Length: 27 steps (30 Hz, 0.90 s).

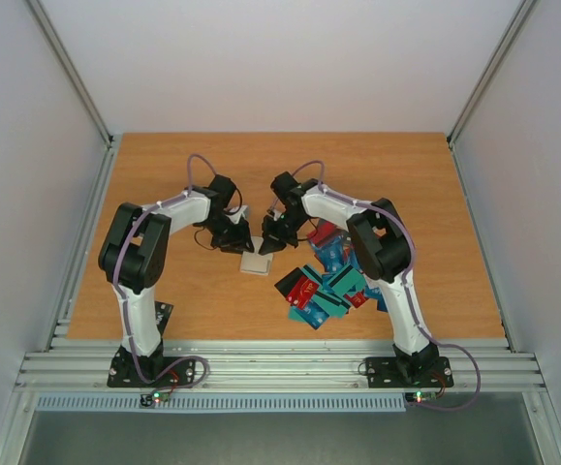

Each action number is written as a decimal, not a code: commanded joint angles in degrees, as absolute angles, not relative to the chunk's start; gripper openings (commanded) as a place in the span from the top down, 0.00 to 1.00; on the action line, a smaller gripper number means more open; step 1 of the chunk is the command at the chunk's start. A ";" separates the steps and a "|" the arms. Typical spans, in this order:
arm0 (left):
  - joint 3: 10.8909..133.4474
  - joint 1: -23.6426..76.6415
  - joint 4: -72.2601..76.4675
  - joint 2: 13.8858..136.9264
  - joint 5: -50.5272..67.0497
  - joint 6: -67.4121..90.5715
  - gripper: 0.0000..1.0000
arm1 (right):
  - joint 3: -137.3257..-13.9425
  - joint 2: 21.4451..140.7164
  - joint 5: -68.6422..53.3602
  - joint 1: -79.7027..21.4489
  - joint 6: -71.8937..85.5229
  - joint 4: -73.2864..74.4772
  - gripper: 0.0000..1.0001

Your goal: Put the credit cards into the card holder

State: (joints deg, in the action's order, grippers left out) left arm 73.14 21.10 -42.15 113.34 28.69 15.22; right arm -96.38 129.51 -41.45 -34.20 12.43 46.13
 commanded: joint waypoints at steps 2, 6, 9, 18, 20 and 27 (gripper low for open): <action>69.52 23.38 -39.71 116.81 29.61 16.00 0.69 | -99.54 134.42 -34.80 -36.98 9.93 52.36 0.99; 68.72 23.38 -38.62 116.92 30.02 16.32 0.69 | -102.04 136.25 -32.93 -38.02 8.77 55.63 0.99; 68.01 23.38 -37.46 117.15 30.70 16.98 0.70 | -105.08 138.35 -30.25 -39.45 7.72 59.83 0.99; 66.38 23.47 -35.91 118.03 31.63 17.87 0.73 | -110.26 145.11 -20.55 -43.79 8.23 67.63 0.99; 65.98 23.47 -35.94 117.73 31.52 17.99 0.73 | -110.50 145.46 -19.97 -43.81 8.06 67.72 0.99; 65.31 23.23 -36.44 113.48 30.16 18.51 0.72 | -112.42 139.33 -20.03 -43.44 4.97 65.14 0.99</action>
State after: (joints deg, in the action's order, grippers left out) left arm 68.99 20.64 -37.15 111.18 29.65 17.17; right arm -115.24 136.55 -23.38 -40.56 7.57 65.01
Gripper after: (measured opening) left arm 0.276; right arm 0.012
